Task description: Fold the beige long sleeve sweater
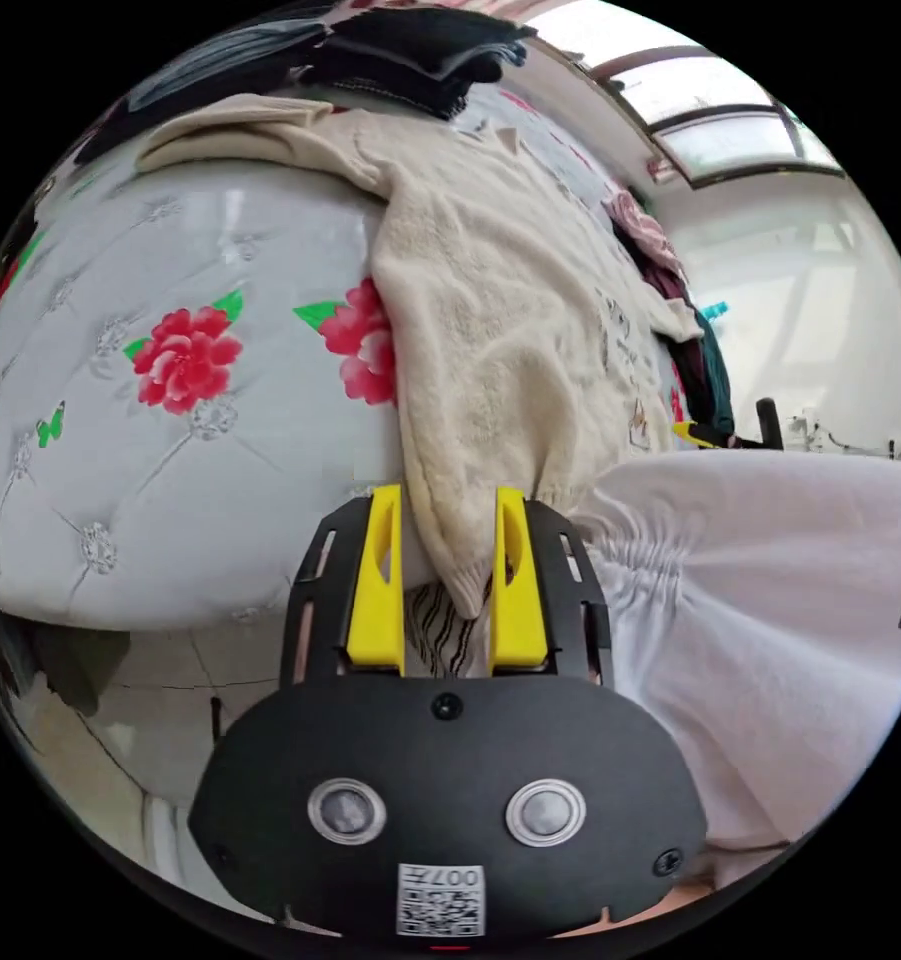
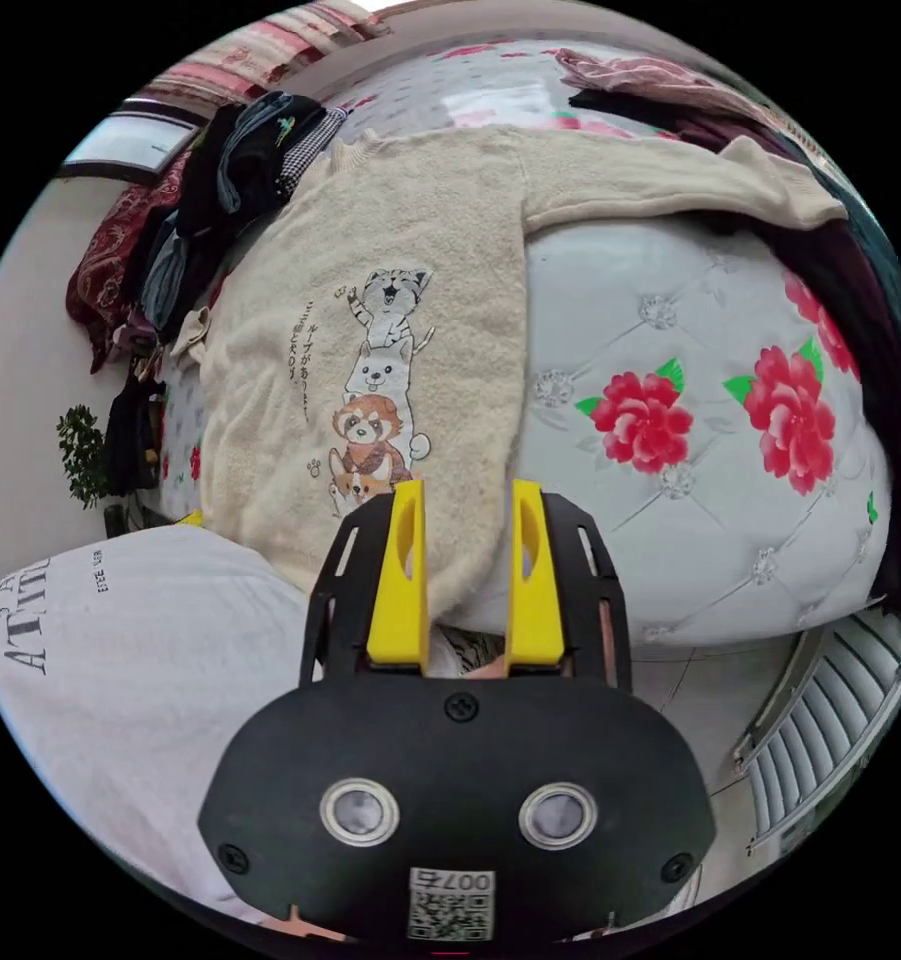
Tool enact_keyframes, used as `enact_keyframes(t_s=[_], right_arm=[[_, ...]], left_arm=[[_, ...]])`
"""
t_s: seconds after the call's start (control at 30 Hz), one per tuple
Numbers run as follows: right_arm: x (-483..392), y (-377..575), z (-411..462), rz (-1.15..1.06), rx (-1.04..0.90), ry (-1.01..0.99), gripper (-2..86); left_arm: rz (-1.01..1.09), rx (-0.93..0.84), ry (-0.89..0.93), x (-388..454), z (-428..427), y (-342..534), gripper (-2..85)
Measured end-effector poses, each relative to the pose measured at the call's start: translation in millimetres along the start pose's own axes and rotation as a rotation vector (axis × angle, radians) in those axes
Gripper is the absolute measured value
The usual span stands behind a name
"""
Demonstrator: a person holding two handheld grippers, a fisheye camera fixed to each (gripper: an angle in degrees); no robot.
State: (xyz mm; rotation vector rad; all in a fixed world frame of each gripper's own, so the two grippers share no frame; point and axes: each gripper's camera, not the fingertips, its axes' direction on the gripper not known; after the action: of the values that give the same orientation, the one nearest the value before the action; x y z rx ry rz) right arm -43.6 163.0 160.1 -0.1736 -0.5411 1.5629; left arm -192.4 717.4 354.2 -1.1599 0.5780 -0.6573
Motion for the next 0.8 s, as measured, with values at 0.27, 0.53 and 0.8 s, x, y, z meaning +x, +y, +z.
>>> enact_keyframes(t_s=[0.27,0.53,0.8], right_arm=[[-1.7,50.8,58.2,-0.023,-0.19,0.002,4.8],[-7.4,82.0,21.5,-0.104,-0.062,0.137,3.4],[-44.4,106.8,27.0,-0.003,0.119,0.251,7.3]], left_arm=[[0.039,-0.095,-0.174,17.4,16.9,-6.9,4.3],[0.028,-0.065,-0.172,18.0,8.5,12.1,4.7],[0.019,-0.078,-0.207,17.4,11.5,9.8,6.5]])
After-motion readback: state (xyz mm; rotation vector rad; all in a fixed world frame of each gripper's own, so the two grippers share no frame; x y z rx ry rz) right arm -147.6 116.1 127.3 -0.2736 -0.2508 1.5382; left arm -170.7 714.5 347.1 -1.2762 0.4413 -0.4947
